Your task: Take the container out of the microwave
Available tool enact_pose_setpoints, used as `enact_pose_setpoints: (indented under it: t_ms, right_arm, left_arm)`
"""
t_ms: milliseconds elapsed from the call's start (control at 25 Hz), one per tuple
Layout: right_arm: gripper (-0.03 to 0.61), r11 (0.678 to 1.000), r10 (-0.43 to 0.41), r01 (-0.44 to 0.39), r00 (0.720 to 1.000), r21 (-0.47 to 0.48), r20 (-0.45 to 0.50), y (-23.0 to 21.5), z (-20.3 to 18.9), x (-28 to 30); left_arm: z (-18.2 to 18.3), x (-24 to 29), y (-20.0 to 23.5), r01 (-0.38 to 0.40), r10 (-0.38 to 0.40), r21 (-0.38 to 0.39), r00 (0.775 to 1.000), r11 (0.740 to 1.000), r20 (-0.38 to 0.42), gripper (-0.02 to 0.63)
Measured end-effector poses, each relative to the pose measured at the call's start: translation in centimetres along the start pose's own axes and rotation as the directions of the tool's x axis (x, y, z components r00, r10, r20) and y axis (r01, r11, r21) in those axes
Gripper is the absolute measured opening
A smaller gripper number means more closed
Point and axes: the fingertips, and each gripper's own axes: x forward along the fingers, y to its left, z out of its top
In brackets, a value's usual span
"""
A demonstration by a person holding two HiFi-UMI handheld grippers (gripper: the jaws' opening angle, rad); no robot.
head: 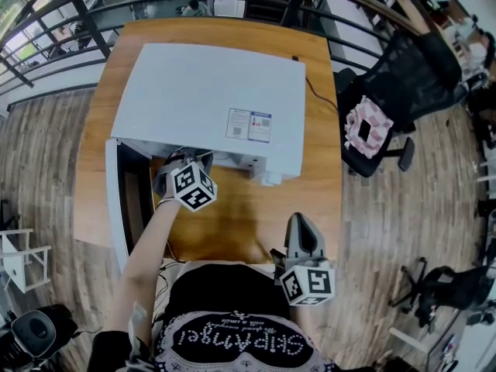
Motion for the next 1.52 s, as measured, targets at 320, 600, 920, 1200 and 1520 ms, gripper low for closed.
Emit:
enact_pose_setpoints:
  t_ms: [320, 600, 920, 1200, 1520]
  right_arm:
    - [0.035, 1.000, 0.004, -0.004, 1.000, -0.001, -0.003, 0.2, 0.2, 0.2]
    - [0.035, 1.000, 0.002, -0.002, 1.000, 0.002, -0.002, 0.0, 0.2, 0.3]
    - [0.034, 1.000, 0.007, -0.007, 1.000, 0.000, 0.007, -0.1, 0.5, 0.2]
    - [0.035, 1.000, 0.026, -0.026, 0.999, -0.005, 0.021, 0.3, 0.7, -0.2]
    - [0.034, 0.998, 0.066, -0.066, 0.997, -0.011, 0.034, 0.9, 0.9, -0.9]
  left_arm:
    - [0.3, -0.1, 0.2, 0.022, -0.022, 0.009, 1.000, 1.000, 0.002, 0.046]
    - [0.4, 0.0, 0.0, 0.046, -0.046, 0.022, 0.999, 0.999, -0.006, 0.043]
    - [0.6, -0.9, 0.0, 0.034, -0.034, 0.034, 0.999, 0.999, -0.009, 0.040]
    - [0.9, -2.3, -0.4, 0.030, -0.030, 0.022, 1.000, 0.999, -0.004, 0.040]
    - [1.2, -4.1, -1.1, 0.017, -0.016, -0.019, 1.000, 1.000, 0.018, 0.040]
